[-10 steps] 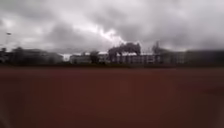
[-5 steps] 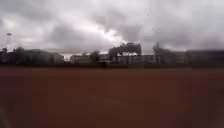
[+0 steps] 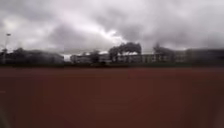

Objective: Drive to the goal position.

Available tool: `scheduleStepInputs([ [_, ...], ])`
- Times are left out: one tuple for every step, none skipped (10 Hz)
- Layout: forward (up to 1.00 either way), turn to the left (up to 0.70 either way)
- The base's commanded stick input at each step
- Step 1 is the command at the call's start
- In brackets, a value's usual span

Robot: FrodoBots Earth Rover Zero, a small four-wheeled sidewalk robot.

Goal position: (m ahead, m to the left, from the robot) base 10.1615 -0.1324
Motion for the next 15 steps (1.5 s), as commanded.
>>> scheduleStepInputs([
  [0.70,0.00],
  [0.70,0.00],
  [0.70,0.00],
  [0.70,0.00],
  [0.70,0.00],
  [0.70,0.00],
  [0.70,0.00],
  [0.70,0.00],
  [0.70,0.00],
  [0.70,0.00],
  [0.70,0.00],
  [0.70,0.00],
  [0.70,0.00],
  [0.70,0.00],
  [0.70,0.00],
])
